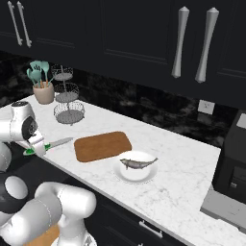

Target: Pick up the knife from the drawer and place it on the cutting board. Then place the meat from the plate to the cutting board.

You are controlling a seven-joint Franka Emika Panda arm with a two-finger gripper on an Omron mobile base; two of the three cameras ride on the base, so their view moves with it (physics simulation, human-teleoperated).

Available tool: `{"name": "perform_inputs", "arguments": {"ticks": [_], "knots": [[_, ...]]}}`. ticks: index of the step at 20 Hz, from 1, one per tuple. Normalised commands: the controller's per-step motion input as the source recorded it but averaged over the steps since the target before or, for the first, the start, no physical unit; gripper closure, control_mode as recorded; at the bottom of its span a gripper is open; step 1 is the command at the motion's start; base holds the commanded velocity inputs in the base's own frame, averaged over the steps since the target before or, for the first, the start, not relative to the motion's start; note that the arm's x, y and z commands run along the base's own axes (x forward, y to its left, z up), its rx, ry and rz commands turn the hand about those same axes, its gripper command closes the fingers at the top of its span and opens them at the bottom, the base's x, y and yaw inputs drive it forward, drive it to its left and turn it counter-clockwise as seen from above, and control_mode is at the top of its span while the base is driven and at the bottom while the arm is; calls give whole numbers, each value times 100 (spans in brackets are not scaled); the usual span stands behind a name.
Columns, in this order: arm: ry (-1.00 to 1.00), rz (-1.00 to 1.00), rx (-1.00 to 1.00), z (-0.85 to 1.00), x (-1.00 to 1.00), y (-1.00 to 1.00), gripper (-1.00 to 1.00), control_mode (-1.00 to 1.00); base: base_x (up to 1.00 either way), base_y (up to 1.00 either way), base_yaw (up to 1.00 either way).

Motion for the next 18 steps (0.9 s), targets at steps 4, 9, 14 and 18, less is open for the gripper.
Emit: {"name": "perform_inputs", "arguments": {"ticks": [4, 9, 14, 18], "knots": [[0, -3, 0, 0, 73, -76, 100, -100, 0, 0, 0], [0, -2, 0, 0, 67, -80, 100, -100, 0, 0, 0], [0, 0, 0, -4, 55, -75, 100, -100, 0, 0, 0], [5, 0, 0, -31, 68, -49, 100, -100, 0, 0, 0]]}}
